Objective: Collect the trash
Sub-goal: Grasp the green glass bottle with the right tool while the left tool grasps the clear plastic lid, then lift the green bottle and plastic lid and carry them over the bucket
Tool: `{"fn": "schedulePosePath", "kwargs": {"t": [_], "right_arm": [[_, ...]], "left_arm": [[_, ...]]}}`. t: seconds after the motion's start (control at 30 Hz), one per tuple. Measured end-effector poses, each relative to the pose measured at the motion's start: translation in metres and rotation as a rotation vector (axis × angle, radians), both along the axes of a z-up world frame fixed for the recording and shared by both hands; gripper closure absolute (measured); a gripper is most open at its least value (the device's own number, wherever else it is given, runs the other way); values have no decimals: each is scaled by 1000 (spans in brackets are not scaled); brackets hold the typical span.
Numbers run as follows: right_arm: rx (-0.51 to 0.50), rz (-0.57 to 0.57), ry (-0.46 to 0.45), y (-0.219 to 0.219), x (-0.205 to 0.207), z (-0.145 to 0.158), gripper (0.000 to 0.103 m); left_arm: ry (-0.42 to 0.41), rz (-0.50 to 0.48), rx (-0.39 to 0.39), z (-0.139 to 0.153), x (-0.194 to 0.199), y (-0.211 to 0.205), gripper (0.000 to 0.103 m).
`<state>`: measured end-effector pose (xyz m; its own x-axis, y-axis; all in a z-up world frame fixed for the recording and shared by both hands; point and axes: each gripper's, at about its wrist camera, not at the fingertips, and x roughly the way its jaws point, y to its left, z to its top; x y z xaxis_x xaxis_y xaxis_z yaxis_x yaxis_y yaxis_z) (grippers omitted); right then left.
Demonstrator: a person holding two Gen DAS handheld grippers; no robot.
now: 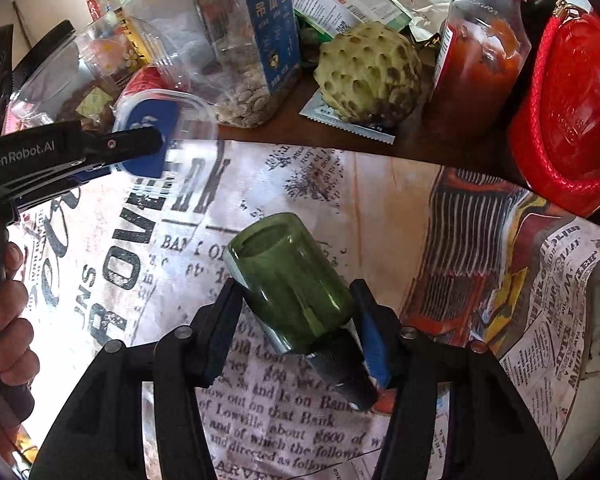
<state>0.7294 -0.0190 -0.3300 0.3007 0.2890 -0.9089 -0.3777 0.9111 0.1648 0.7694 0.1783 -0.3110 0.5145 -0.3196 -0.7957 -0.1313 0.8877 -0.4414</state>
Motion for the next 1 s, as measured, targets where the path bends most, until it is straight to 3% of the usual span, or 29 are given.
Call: {"fn": "schedulePosePath", "kwargs": {"t": [0.23, 0.47, 0.8, 1.0], "right_arm": [[81, -48, -7, -14, -14, 23, 55], [137, -117, -76, -45, -29, 73, 55], [226, -163, -225, -109, -84, 162, 55], [268, -125, -292, -148, -112, 193, 55]], "left_arm": [[-98, -85, 159, 47, -22, -31, 92], [-181, -130, 306, 103, -55, -61, 92], [-287, -93, 379, 178, -134, -105, 92], [-336, 15, 371, 211, -197, -138, 92]]}}
